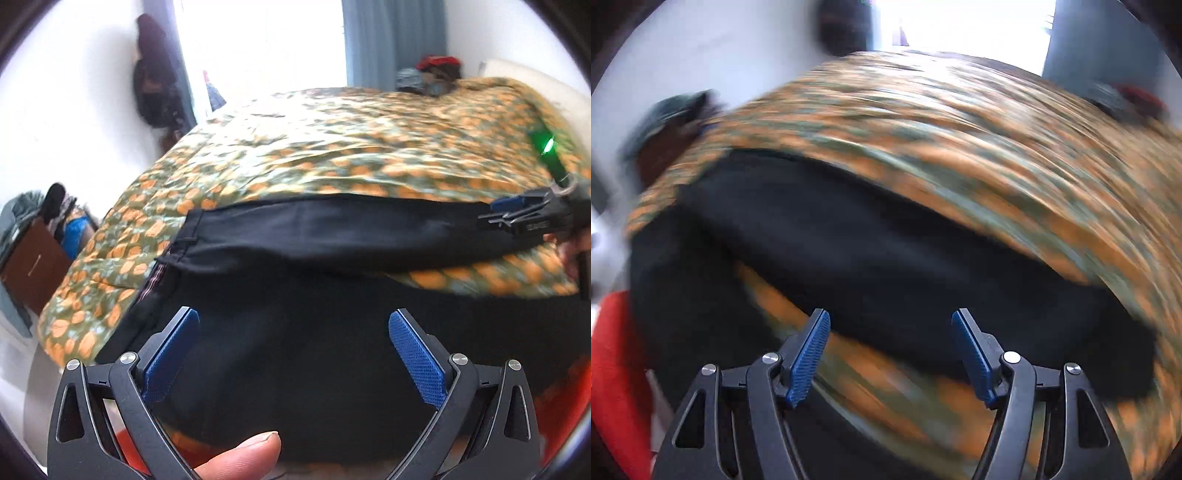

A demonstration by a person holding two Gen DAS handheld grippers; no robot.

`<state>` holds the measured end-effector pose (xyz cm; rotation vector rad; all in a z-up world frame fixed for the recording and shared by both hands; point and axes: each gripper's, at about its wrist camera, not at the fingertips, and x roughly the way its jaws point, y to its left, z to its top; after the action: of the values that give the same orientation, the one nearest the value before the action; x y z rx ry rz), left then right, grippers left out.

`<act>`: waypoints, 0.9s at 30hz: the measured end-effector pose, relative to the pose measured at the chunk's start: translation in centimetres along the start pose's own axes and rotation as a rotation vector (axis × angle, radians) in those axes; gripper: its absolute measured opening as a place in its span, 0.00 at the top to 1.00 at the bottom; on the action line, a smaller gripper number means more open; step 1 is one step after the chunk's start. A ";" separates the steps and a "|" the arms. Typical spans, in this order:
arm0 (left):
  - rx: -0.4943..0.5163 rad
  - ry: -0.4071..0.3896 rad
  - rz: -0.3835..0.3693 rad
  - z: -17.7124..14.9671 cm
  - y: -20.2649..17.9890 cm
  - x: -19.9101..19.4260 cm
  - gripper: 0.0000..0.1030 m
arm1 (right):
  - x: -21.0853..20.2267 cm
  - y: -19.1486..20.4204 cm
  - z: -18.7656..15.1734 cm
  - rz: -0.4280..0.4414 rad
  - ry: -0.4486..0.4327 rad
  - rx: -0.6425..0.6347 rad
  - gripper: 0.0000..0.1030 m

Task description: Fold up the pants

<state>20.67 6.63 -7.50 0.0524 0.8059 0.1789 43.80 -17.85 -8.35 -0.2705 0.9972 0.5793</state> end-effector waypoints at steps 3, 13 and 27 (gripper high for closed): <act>-0.065 0.051 0.028 -0.3 1.7 5.9 0.00 | 4.9 4.5 6.7 0.104 -0.007 -0.094 0.34; -0.107 0.134 -0.030 -5.0 4.1 12.1 0.00 | 21.6 10.8 20.4 0.117 0.262 -0.378 0.50; -0.076 0.126 -0.019 -4.7 2.9 11.9 0.00 | 24.9 14.7 21.7 -0.165 0.390 -0.774 0.95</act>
<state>24.96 11.50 -18.85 -0.0383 0.9239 0.1964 60.94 12.64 -17.47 -1.1772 1.0718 0.7596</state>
